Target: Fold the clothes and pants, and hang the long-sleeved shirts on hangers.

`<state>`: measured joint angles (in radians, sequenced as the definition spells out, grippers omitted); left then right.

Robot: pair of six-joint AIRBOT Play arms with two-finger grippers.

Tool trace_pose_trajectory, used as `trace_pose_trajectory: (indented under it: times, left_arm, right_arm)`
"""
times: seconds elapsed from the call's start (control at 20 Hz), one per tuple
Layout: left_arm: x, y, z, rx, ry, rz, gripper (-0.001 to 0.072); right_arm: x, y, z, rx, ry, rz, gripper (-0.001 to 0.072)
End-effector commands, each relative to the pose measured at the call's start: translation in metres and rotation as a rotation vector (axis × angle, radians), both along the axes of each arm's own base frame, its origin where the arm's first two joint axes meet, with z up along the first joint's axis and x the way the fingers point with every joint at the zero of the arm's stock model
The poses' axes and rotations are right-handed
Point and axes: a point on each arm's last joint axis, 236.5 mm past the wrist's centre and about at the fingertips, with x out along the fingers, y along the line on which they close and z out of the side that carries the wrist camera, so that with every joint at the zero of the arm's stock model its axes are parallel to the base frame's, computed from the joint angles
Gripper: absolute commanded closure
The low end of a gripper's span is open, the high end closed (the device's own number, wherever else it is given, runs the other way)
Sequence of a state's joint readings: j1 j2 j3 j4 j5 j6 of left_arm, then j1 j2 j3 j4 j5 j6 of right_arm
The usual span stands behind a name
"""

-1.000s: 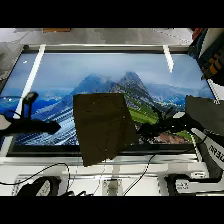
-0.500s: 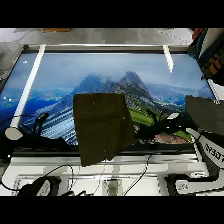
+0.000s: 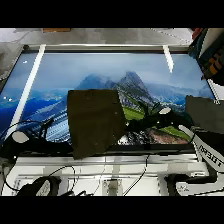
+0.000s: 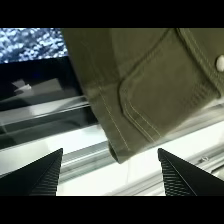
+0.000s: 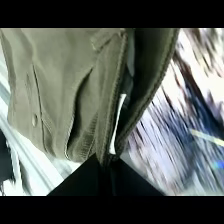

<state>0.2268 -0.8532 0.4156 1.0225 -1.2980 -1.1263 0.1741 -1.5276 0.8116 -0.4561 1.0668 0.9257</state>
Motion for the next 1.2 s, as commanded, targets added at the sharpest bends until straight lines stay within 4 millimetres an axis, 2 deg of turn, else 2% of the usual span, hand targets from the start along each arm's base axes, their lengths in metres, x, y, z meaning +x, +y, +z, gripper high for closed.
trace_pose_trajectory:
  times: [0.0,0.1,0.2,0.35,0.4,0.55,0.6,0.7,0.75,0.85,0.95,1.05,1.15]
  left_arm:
    - [-0.007,-0.003,-0.012,-0.024,0.077,0.0,0.0033]
    - [-0.003,-0.004,-0.02,-0.031,0.096,0.019,0.0083]
    - [0.011,-0.011,-0.023,-0.072,0.072,0.053,0.0083]
    - [0.024,-0.02,-0.03,-0.131,0.06,0.081,0.0084]
    - [0.024,-0.019,-0.036,-0.127,0.075,0.083,0.0114]
    - [0.017,-0.02,-0.049,-0.136,0.124,0.059,0.0413]
    - [0.015,-0.02,-0.051,-0.139,0.138,0.06,0.0477]
    - [0.018,-0.02,-0.05,-0.144,0.115,0.031,0.0679]
    - [0.023,-0.02,-0.046,-0.146,0.102,0.022,0.0681]
    - [0.04,-0.019,-0.028,-0.162,0.066,-0.01,0.0681]
    - [0.065,-0.018,0.007,-0.182,-0.004,-0.07,0.0681]
    - [0.094,-0.015,0.059,-0.173,-0.135,-0.133,0.0681]
    - [0.121,-0.009,0.124,-0.123,-0.328,-0.175,0.0681]
  right_arm:
    - [0.025,0.02,0.006,0.011,-0.062,-0.092,0.0682]
    - [0.026,0.033,0.009,0.027,-0.068,-0.109,0.0682]
    - [0.021,0.042,0.009,0.028,-0.072,-0.093,0.0682]
    - [0.018,0.046,0.009,0.029,-0.071,-0.081,0.0682]
    - [0.018,0.046,0.009,0.029,-0.072,-0.082,0.0682]
    - [0.017,0.046,0.01,0.032,-0.069,-0.077,0.0682]
    - [0.016,0.047,0.011,0.034,-0.068,-0.075,0.0682]
    - [0.016,0.047,0.015,0.038,-0.079,-0.071,0.0682]
    - [0.018,0.047,0.021,0.041,-0.1,-0.068,0.0682]
    - [0.022,0.044,0.04,0.034,-0.174,-0.056,0.0682]
    - [0.029,0.035,0.069,-0.006,-0.305,-0.004,0.0683]
    - [0.037,0.021,0.112,-0.044,-0.432,0.01,0.0683]
    - [0.037,0.011,0.169,-0.049,-0.549,0.0,0.0682]
